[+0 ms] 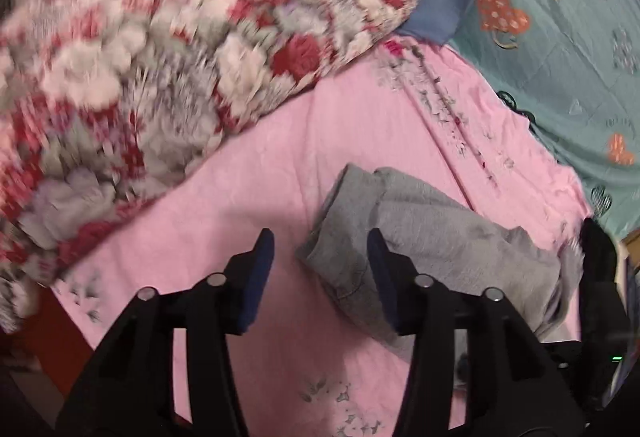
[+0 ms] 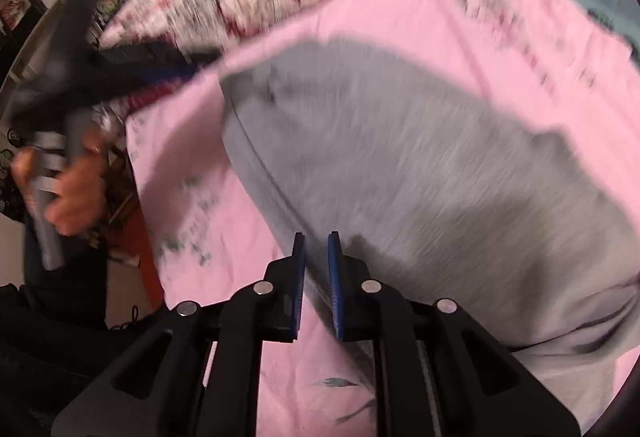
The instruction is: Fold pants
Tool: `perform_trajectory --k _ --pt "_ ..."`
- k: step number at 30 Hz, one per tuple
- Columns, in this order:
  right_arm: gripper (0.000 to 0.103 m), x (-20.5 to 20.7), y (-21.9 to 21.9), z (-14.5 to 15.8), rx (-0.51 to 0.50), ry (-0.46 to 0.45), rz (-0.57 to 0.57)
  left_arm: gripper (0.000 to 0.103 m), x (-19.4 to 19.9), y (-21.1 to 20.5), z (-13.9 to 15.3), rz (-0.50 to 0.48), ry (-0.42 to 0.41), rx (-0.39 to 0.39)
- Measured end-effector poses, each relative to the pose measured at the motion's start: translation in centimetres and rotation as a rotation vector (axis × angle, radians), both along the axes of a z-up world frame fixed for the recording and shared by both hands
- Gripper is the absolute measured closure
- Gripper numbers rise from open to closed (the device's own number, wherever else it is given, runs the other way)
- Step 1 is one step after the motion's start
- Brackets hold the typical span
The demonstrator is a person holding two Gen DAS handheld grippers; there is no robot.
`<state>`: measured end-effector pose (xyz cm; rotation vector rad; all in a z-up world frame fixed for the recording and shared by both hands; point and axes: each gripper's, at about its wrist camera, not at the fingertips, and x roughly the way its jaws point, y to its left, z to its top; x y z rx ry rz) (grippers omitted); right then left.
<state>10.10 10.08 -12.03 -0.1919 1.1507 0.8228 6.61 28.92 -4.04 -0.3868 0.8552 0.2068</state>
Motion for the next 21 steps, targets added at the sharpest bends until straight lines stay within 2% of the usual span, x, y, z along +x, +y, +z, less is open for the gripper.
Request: perform_trajectory --k 1,2,5,7,8,9,12,13,16,18,21 --pt "0.090 0.0 0.3 -1.2 -0.010 0.043 0.000 0.043 0.1 -1.1 0.6 -0.026 -0.009 0.034" --pt "0.090 -0.1 0.1 -1.4 0.007 0.029 -0.025 0.041 0.2 -2.5 1.0 -0.060 -0.018 0.065" --pt "0.090 -0.1 -1.8 0.8 0.052 0.045 -0.070 0.039 1.5 -6.4 0.8 -0.176 -0.020 0.103" --pt "0.075 -0.1 -4.8 3.4 0.108 0.006 -0.140 0.039 2.7 -8.4 -0.3 -0.239 0.005 0.108" --pt "0.049 0.2 -7.8 5.3 0.126 -0.038 -0.226 0.039 3.2 -9.0 -1.1 -0.261 0.026 0.105" --pt "0.036 0.3 -9.9 6.2 0.130 -0.060 -0.289 0.044 3.6 -9.5 -2.0 -0.282 0.047 0.094" --pt "0.031 2.1 -17.9 7.7 0.067 -0.072 -0.552 0.069 4.6 -9.9 -4.7 -0.317 0.128 0.033" --pt "0.031 3.1 -20.3 7.6 0.016 -0.054 -0.638 0.070 4.9 -9.9 -5.6 -0.315 0.152 0.033" --pt "0.031 7.9 -28.4 6.6 -0.078 0.058 -0.881 0.069 4.6 -10.5 -6.4 -0.329 0.129 0.087" --pt "0.031 10.9 -31.8 6.0 -0.096 0.105 -0.980 0.069 4.2 -10.9 -6.7 -0.330 0.104 0.123" --pt "0.031 16.0 -33.5 5.2 -0.156 0.151 -1.053 0.069 3.6 -11.7 -7.2 -0.330 0.067 0.173"
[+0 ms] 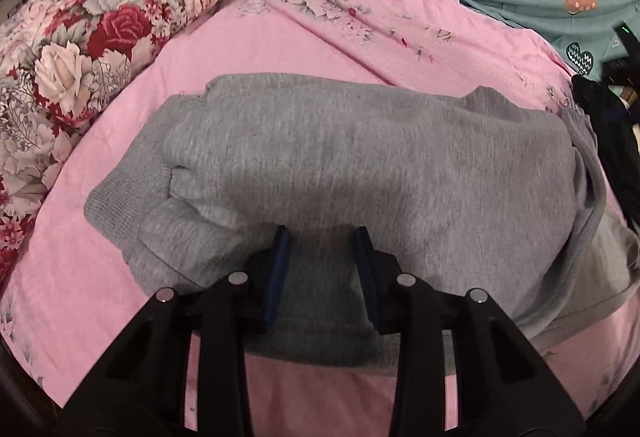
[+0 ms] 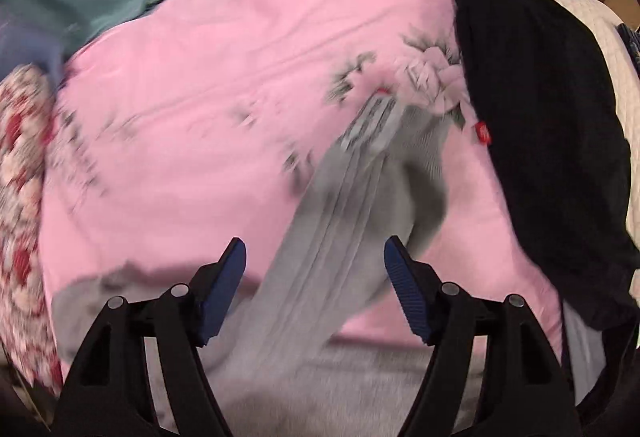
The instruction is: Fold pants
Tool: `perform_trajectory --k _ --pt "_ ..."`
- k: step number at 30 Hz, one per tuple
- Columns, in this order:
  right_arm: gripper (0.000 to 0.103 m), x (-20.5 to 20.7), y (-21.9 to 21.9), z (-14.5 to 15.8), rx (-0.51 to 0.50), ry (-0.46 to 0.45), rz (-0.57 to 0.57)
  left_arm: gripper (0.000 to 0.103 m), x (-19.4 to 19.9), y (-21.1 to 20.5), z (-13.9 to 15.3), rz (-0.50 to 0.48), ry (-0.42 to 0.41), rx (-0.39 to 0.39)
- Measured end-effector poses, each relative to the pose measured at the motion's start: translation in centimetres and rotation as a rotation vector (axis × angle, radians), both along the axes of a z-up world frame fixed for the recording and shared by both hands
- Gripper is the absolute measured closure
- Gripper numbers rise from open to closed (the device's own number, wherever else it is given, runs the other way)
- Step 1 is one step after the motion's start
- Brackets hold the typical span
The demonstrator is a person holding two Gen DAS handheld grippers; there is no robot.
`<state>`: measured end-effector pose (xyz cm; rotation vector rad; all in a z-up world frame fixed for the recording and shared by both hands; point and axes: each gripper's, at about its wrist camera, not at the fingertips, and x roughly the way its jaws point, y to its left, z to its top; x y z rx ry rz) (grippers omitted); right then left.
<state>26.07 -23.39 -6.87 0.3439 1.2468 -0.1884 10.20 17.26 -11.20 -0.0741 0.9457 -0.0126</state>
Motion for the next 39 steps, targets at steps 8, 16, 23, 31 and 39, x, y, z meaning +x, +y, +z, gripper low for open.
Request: perform_trajectory --k 8,16,23,31,39 --pt "0.039 8.1 0.4 -6.3 -0.208 0.257 -0.115 0.065 0.5 0.6 0.1 -0.017 0.007 -0.052" --pt "0.095 3.5 -2.5 -5.2 -0.117 0.196 -0.137 0.057 0.6 0.5 0.2 -0.039 0.008 -0.059" --pt "0.095 -11.3 -6.4 4.1 0.010 -0.101 -0.156 0.057 0.6 0.5 0.2 -0.046 0.012 -0.063" --pt "0.095 -26.4 -11.3 -5.3 0.239 -0.159 -0.311 0.055 1.2 2.2 0.6 -0.136 0.079 -0.165" --pt "0.089 -30.0 -13.2 -10.6 0.459 -0.267 -0.386 0.055 1.7 2.1 1.0 -0.097 0.123 -0.170"
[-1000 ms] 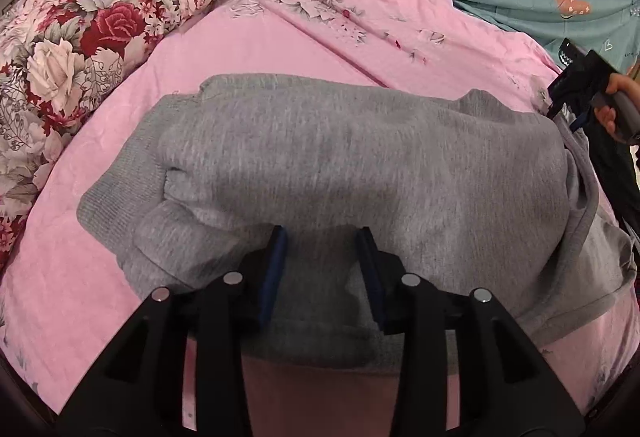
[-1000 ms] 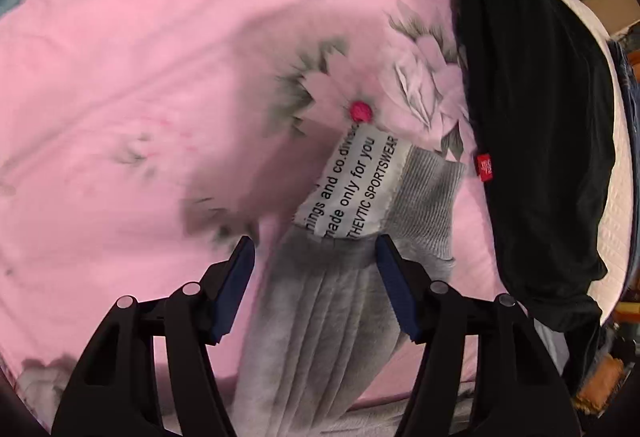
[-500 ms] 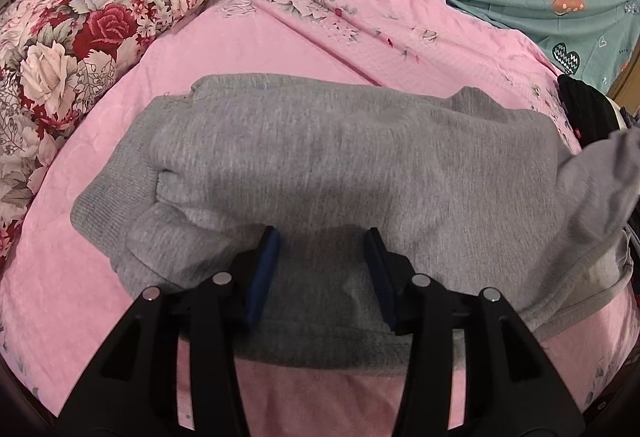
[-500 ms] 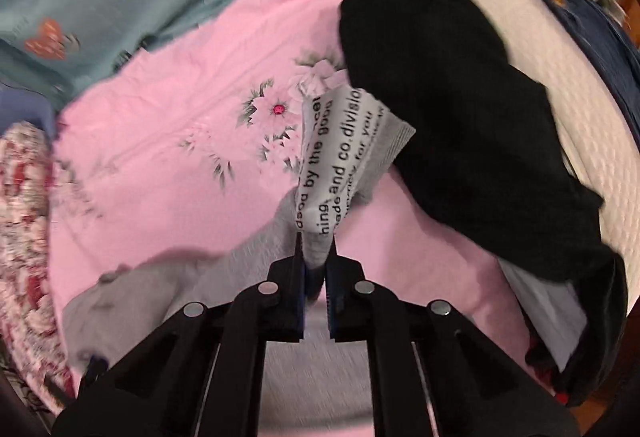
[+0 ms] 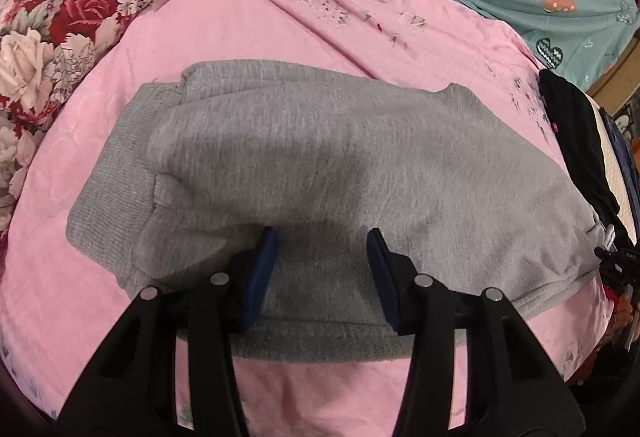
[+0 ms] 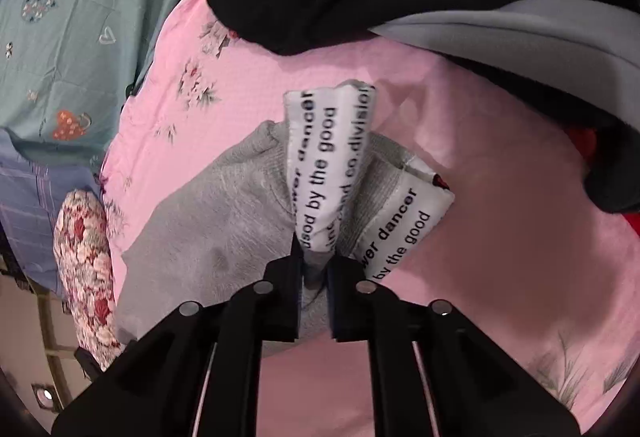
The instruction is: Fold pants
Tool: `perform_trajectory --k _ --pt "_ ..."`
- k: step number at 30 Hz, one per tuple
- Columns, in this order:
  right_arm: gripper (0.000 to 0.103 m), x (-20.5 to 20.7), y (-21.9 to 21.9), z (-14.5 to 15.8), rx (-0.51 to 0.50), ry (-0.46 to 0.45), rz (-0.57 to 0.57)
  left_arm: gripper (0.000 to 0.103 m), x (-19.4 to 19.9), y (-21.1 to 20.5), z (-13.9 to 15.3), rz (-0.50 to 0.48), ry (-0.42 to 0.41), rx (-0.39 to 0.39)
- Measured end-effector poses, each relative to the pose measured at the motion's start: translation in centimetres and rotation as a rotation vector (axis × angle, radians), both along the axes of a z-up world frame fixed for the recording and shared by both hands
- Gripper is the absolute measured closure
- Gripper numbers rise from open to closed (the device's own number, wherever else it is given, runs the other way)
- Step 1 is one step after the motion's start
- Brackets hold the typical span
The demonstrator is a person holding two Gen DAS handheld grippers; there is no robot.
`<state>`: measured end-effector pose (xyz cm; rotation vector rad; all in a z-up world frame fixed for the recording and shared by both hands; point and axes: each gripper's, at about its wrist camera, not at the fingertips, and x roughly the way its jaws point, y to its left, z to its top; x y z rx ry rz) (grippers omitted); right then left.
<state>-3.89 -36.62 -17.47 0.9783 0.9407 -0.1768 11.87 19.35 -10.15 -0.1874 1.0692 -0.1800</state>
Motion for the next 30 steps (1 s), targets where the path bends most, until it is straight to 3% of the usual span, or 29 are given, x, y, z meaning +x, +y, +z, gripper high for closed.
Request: perform_trajectory --k 5,8,13,16,20,22,24,27,30 --pt "0.084 0.0 -0.2 0.9 -0.010 -0.005 0.036 0.055 -1.2 -1.8 1.5 -0.027 -0.022 -0.047" --pt "0.095 -0.3 0.4 1.4 -0.048 -0.009 0.035 0.051 -1.9 -4.8 2.6 -0.112 -0.036 -0.098" --pt "0.097 -2.6 0.8 4.7 -0.030 -0.112 -0.003 0.051 -1.7 -9.3 2.0 -0.218 -0.020 -0.069" --pt "0.097 -3.4 1.2 5.1 -0.051 -0.081 -0.007 0.051 -1.7 -9.7 1.0 -0.231 0.014 -0.047" --pt "0.096 -3.2 1.0 1.5 -0.047 0.030 -0.038 0.050 -1.8 -9.4 -0.5 -0.254 0.059 -0.050" --pt "0.087 -2.4 1.0 0.1 -0.070 0.073 -0.032 0.050 -1.9 -9.6 -0.7 -0.258 0.054 -0.030" --pt "0.058 -2.1 1.4 1.0 -0.172 0.127 -0.017 0.050 -2.1 -10.0 -0.2 -0.264 0.047 -0.013" --pt "0.056 -2.7 2.3 3.2 -0.291 0.170 0.027 0.050 -2.0 -10.6 0.8 -0.293 0.034 -0.047" --pt "0.056 -2.9 4.4 5.8 -0.248 0.061 0.138 0.048 -1.4 -12.5 2.2 -0.338 -0.002 -0.062"
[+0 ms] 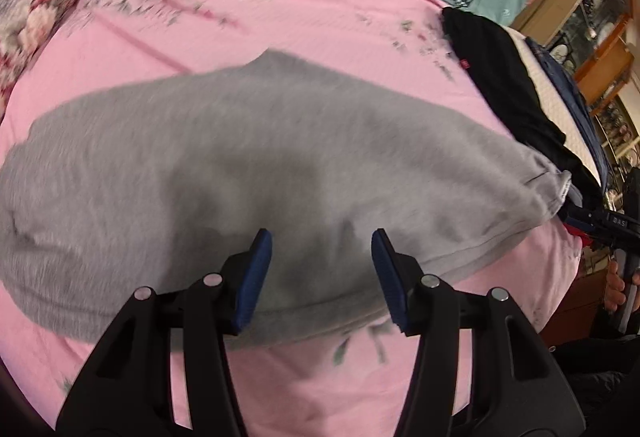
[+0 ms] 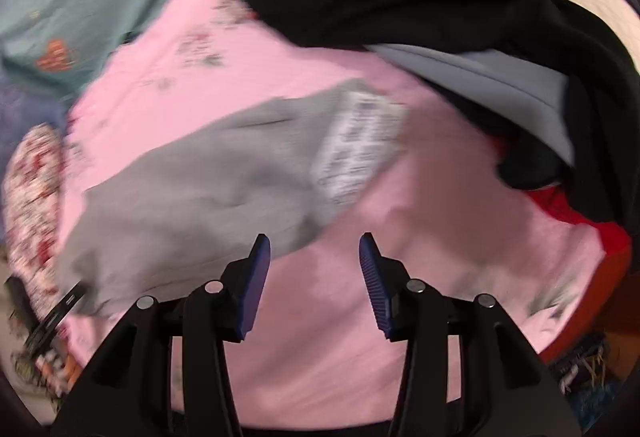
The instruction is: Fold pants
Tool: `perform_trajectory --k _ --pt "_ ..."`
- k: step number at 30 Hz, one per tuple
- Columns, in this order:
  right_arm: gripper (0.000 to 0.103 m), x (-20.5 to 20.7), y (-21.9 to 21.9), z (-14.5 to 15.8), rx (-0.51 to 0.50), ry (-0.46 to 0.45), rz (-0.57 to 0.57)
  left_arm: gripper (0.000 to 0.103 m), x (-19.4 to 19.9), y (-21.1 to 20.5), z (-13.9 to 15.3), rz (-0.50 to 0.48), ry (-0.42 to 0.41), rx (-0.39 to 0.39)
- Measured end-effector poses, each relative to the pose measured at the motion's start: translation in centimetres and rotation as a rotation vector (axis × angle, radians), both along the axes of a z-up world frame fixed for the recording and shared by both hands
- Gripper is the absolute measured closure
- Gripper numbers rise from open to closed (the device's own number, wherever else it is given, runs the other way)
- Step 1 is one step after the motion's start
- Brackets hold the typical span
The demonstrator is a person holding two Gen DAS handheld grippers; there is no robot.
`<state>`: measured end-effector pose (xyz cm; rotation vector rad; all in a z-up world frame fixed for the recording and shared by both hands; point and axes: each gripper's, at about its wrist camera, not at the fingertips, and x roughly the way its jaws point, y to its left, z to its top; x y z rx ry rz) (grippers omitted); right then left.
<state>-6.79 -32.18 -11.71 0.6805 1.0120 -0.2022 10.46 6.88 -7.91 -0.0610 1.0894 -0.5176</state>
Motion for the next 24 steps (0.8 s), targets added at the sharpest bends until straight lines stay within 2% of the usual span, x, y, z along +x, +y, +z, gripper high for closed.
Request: perform_trajectory --k 3,4,5,6,8,9,11,15,18,20,22,23,24 --pt "0.058 2.1 3.6 1.1 0.013 -0.080 0.159 0.045 1.5 -3.5 0.4 -0.050 0.000 -0.015" --pt "0.060 3.1 4.7 1.1 0.003 -0.095 0.196 0.045 2.0 -4.8 0.0 -0.072 0.017 -0.020" --pt "0.070 4.6 5.9 0.8 -0.012 -0.092 0.225 0.046 2.2 -5.7 -0.4 -0.091 0.037 -0.018" --pt "0.082 6.0 6.8 0.1 -0.026 -0.080 0.244 0.049 2.3 -6.7 -1.3 -0.110 0.069 -0.008" --pt "0.088 8.2 7.6 -1.5 -0.043 -0.036 0.268 0.063 1.7 -7.9 -2.8 -0.149 0.126 0.026" --pt "0.088 8.9 8.0 -2.2 -0.045 -0.006 0.279 0.070 1.3 -8.2 -3.4 -0.162 0.141 0.045" --pt "0.088 9.3 8.9 -3.9 -0.053 0.075 0.314 0.070 -0.4 -8.0 -3.5 -0.161 0.093 0.068" --pt "0.088 8.8 11.3 -3.2 -0.204 0.109 0.385 0.070 -3.0 -6.7 -3.4 -0.150 0.052 0.058" --pt "0.087 10.8 12.0 -2.2 -0.199 0.157 0.440 0.070 -3.5 -6.4 -3.4 -0.143 0.031 0.042" --pt "0.087 12.7 13.2 -0.1 -0.162 0.099 0.508 0.070 -3.7 -6.1 -3.3 -0.139 0.025 0.034" --pt "0.077 15.2 15.4 2.7 -0.188 0.013 0.570 0.070 -3.9 -5.9 -3.4 -0.138 0.013 0.019" --pt "0.060 17.1 17.1 4.1 -0.192 -0.041 0.625 0.070 -4.0 -5.8 -3.4 -0.140 0.008 0.011" --pt "0.055 18.9 18.5 4.9 -0.183 -0.079 0.675 0.069 -4.1 -5.5 -3.4 -0.144 0.003 0.000"
